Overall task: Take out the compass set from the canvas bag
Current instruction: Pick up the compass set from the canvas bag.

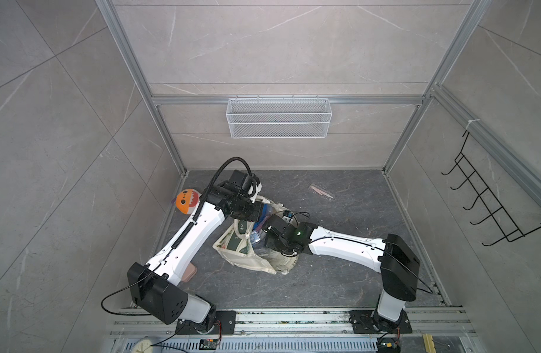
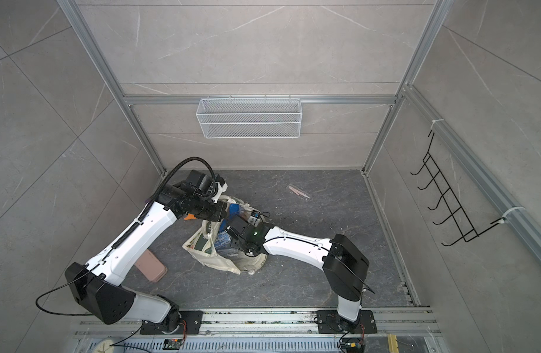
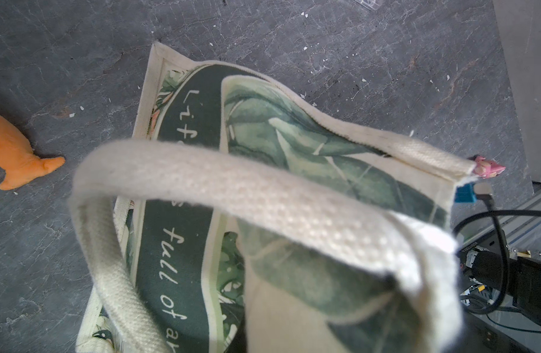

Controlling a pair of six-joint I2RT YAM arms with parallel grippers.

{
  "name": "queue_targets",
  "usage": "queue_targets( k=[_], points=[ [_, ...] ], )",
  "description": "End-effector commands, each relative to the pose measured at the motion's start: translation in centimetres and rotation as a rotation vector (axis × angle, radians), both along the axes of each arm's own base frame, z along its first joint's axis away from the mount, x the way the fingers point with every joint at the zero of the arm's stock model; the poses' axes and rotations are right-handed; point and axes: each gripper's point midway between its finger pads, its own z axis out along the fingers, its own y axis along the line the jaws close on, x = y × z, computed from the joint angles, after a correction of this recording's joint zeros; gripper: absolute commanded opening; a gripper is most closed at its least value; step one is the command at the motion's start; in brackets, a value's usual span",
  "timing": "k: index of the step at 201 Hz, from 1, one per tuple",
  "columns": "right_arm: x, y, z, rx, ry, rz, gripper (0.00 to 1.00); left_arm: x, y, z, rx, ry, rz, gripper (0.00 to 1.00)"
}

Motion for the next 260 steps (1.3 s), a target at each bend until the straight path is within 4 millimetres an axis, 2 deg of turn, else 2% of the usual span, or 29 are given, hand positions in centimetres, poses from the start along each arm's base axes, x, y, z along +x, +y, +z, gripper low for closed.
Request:
queue_targets(
  k=[1, 44, 108, 149, 174, 206, 260],
  points=[
    [1.0, -1.6, -1.6, -0.103, -0.015, -0.001, 0.64, -0.4, -0.9, 2.7, -0.084, -0.07, -0.045, 0.0],
    [1.7, -0.3, -2.5, -0.114, -0.005, 0.029, 0.65, -0.5, -0.8, 2.6, -0.083, -0.067, -0.05, 0.0],
    [3.1, -0.9, -5.1, -0.168, 0.026, -0.003, 0.67, -0.6, -0.8, 2.7, -0.082, -0.064, -0.053, 0.0],
    [3.8, 0.1, -6.7, -0.164, 0.044, 0.018, 0.66, -0.7, -0.8, 2.7, -0.085, -0.059, -0.053, 0.0],
    [4.2, 0.9, -6.7, -0.152, 0.027, 0.058, 0.63, -0.8, -0.8, 2.6, -0.083, -0.057, -0.052, 0.0],
    [4.5, 1.9, -6.4, -0.138, 0.008, 0.117, 0.53, -0.9, -0.7, 2.6, -0.082, -0.055, -0.053, 0.0],
    [4.8, 3.1, -3.9, -0.104, -0.042, 0.187, 0.39, -0.9, -0.7, 2.5, -0.082, -0.051, -0.051, 0.0]
  ],
)
